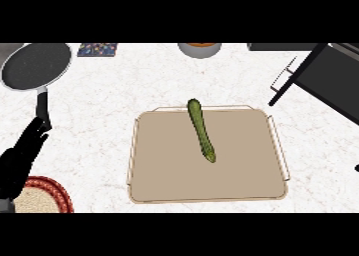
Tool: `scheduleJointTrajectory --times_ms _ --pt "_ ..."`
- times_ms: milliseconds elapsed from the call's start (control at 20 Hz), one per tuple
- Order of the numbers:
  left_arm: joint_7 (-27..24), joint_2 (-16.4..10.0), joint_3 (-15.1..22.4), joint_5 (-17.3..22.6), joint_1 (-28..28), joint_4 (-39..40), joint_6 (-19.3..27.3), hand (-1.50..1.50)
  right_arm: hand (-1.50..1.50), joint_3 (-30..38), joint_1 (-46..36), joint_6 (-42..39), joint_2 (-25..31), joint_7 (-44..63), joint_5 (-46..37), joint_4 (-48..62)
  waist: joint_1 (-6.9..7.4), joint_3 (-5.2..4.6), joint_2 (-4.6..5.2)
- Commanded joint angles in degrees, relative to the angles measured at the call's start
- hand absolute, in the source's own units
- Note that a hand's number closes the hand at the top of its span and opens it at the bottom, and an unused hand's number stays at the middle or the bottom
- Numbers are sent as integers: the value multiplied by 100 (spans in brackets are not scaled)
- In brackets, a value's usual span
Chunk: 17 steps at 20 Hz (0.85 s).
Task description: Pick the tomato from the tray and place it in the tiered shelf
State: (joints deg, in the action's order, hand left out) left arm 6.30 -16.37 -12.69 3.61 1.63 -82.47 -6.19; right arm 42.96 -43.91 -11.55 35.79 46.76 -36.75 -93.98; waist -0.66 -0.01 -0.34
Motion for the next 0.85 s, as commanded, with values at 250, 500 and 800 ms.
scheduleJointTrajectory --times_ms 250,500,800 --pt "115 -20 -50 -54 -8 23 48 0 -150 1594 338 -1533 1330 1327 1271 -1401 -192 0 -52" --pt "-22 8 -178 -8 280 -64 86 0 -150 2828 826 -2659 1828 1702 2258 -1594 -359 1 -112" --pt "-67 79 -258 -47 596 -125 199 0 -150 4135 1293 -3663 2738 1515 3236 -941 -640 -2 -204"
